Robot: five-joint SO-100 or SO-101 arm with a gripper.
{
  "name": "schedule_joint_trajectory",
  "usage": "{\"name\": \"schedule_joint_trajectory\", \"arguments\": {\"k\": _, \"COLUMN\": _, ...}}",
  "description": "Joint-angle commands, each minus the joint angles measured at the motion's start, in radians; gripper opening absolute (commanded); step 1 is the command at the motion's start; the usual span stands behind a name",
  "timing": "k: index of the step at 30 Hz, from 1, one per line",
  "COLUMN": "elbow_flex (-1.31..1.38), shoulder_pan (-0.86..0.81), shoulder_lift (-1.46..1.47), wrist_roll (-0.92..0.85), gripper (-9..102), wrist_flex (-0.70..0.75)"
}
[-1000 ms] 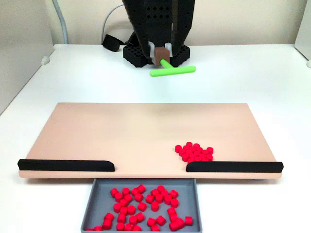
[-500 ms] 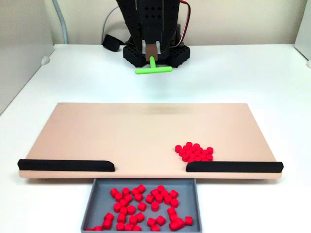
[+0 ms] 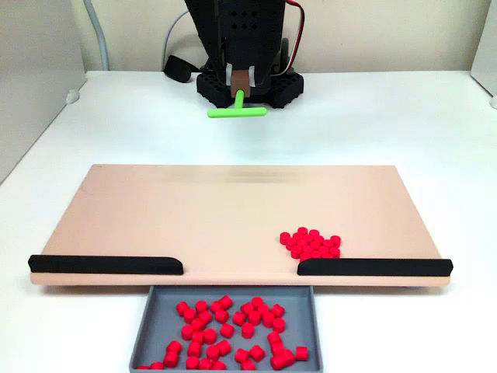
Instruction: Push granules from right to the grey container
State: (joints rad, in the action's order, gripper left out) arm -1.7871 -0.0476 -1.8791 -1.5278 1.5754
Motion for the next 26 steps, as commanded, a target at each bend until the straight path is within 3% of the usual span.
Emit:
{"name": "schedule_joint_trajectory", "arguments": {"k": 1, "elbow_flex": 0.008, "shoulder_pan": -0.002, "shoulder_lift": -0.037, "wrist_roll": 0.005, "gripper": 0, "wrist_flex": 0.003}}
{"name": "schedule_joint_trajectory", "arguments": {"k": 26, "elbow_flex": 0.008, "shoulder_pan": 0.015, "shoulder_lift": -0.005, "wrist_roll": 0.035, "gripper": 1, "wrist_flex": -0.003}}
